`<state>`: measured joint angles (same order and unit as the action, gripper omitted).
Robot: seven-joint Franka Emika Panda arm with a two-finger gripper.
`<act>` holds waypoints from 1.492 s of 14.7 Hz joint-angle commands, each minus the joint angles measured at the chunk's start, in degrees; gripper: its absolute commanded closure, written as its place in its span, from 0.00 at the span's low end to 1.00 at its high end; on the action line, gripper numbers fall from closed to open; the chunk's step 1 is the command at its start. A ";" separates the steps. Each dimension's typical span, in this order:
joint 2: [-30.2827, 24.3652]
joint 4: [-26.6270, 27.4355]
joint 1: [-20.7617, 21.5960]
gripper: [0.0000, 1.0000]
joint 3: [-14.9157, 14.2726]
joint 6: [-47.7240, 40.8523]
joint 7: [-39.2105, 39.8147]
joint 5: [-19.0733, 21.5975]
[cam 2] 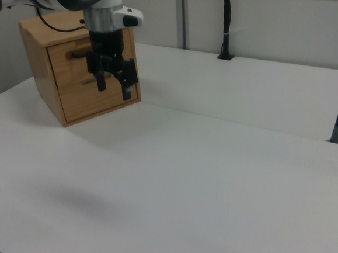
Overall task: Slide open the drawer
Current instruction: 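Move the gripper toward the black handle of the wooden drawer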
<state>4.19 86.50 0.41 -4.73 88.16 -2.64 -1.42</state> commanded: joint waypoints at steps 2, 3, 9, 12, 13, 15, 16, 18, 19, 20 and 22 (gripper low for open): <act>4.77 -1.86 0.47 0.00 0.59 5.76 -3.83 0.37; 5.12 -1.86 0.47 0.00 0.68 8.49 -6.91 0.63; 8.11 -1.86 3.54 0.00 0.77 22.73 -22.12 3.79; 10.22 -2.03 6.09 0.00 0.77 33.36 -32.31 7.92; 10.57 -2.03 6.88 0.00 0.77 36.09 -35.30 8.19; 11.71 -3.26 7.93 0.00 0.77 40.58 -41.19 8.80; 13.11 -4.48 9.16 0.00 0.86 42.68 -44.27 9.50; 14.70 -5.11 10.92 0.00 0.86 46.55 -47.36 10.64; 15.32 -5.11 11.80 0.00 0.86 48.49 -48.59 10.82; 16.11 -5.11 12.50 0.00 0.86 50.42 -49.73 10.91; 17.43 -5.11 13.91 0.00 0.95 54.29 -52.89 10.83</act>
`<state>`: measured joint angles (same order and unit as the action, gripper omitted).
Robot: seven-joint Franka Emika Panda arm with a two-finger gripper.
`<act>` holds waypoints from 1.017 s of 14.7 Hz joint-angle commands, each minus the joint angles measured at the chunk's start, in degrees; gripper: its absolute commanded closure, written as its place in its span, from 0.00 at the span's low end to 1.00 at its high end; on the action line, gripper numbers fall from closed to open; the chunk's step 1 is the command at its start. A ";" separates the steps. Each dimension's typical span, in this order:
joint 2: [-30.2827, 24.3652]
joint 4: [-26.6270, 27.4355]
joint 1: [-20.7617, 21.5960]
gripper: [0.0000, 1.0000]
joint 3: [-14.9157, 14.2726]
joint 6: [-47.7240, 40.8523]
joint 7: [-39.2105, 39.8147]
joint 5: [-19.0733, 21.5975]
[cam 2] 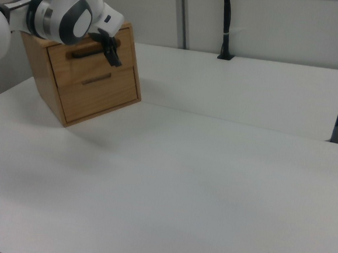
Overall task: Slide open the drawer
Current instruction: 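Lower the open gripper onto the black bar handle and close it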
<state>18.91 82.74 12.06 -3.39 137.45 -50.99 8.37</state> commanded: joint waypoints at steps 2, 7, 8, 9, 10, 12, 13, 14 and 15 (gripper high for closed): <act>3.58 -1.35 3.84 0.00 -0.12 7.64 -5.96 1.04; 7.18 -1.26 5.51 0.14 2.07 15.90 -6.66 0.86; 7.63 -1.27 5.78 0.17 2.51 17.57 -7.10 0.77; 8.07 -1.27 5.87 0.19 2.60 18.98 -7.36 0.86; 8.50 -1.27 6.30 0.23 2.60 19.60 -7.36 0.69; 8.77 -1.27 6.92 0.33 2.60 20.48 -7.45 0.86; 8.77 -1.18 7.10 0.38 2.60 21.62 -7.80 0.86; 8.77 -1.18 7.18 0.39 2.60 22.50 -8.41 0.86; 9.12 -1.18 7.19 0.39 2.60 23.38 -9.03 0.77</act>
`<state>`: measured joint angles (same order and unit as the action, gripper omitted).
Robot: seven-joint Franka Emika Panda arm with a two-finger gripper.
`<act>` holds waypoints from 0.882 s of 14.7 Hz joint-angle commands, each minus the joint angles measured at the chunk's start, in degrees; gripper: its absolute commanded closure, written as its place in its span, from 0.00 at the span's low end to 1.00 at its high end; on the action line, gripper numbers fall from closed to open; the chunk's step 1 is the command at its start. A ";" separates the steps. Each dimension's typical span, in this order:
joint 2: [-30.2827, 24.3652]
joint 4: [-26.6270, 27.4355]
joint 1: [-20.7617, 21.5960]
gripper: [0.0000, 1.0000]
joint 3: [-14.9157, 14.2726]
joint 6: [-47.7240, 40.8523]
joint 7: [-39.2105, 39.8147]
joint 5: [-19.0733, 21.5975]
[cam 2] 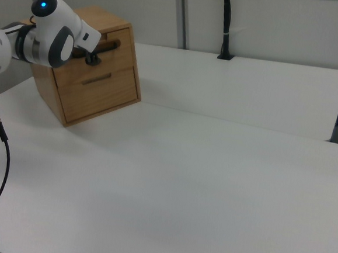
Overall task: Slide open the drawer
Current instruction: 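Lower the open gripper onto the black bar handle and close it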
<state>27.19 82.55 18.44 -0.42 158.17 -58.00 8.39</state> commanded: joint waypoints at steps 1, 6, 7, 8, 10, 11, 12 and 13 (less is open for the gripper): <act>1.11 -1.08 0.98 0.40 -0.29 3.10 -2.29 0.58; 1.38 -1.08 0.46 0.43 -0.11 3.64 -2.30 1.10; 1.11 -1.08 -1.46 0.43 0.93 3.55 -2.30 1.97; 1.29 -1.17 -2.78 0.42 2.42 3.55 -2.12 2.94; 1.46 -1.25 -5.16 0.42 5.15 3.55 -1.25 3.30; 1.55 -1.17 -5.43 0.42 5.86 3.29 -0.46 3.39; 1.55 -1.17 -5.43 0.42 5.87 3.28 -0.45 3.39; 1.55 -1.17 -5.35 0.42 5.95 3.37 -0.45 3.39</act>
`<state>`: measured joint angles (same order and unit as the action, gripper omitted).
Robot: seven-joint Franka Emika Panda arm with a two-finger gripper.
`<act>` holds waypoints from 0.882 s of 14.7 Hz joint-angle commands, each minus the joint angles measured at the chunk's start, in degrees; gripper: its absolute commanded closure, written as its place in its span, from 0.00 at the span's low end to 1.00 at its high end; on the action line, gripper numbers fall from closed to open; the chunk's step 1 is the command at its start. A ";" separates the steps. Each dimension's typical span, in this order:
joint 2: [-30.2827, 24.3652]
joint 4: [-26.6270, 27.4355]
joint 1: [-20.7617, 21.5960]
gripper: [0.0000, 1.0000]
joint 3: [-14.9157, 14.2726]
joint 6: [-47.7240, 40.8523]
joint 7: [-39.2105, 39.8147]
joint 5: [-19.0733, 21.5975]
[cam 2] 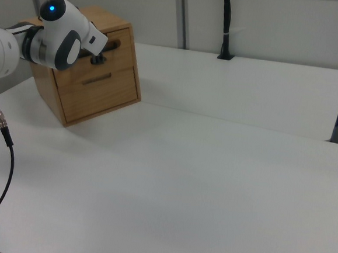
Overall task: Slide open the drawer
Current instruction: 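Lower the open gripper onto the black bar handle and close it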
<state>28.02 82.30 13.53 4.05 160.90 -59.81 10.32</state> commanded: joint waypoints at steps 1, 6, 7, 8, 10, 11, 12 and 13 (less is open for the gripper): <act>0.81 -0.92 -0.26 0.43 1.49 0.64 1.36 1.46; 1.25 -1.01 0.18 0.45 2.10 0.90 1.36 1.37; 1.51 -1.01 0.18 0.48 2.37 0.99 1.36 1.20; 1.77 -1.01 0.18 0.48 2.72 0.99 1.45 1.11; 2.04 -1.01 0.27 0.53 2.98 0.99 1.54 1.02; 2.04 -1.01 0.27 0.61 2.98 0.99 1.54 0.93; 2.04 -1.01 0.27 0.69 3.07 0.99 1.63 0.93; 1.95 -1.01 0.27 0.76 3.07 0.99 1.71 0.93</act>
<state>29.41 82.12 13.73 6.85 161.28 -59.66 10.32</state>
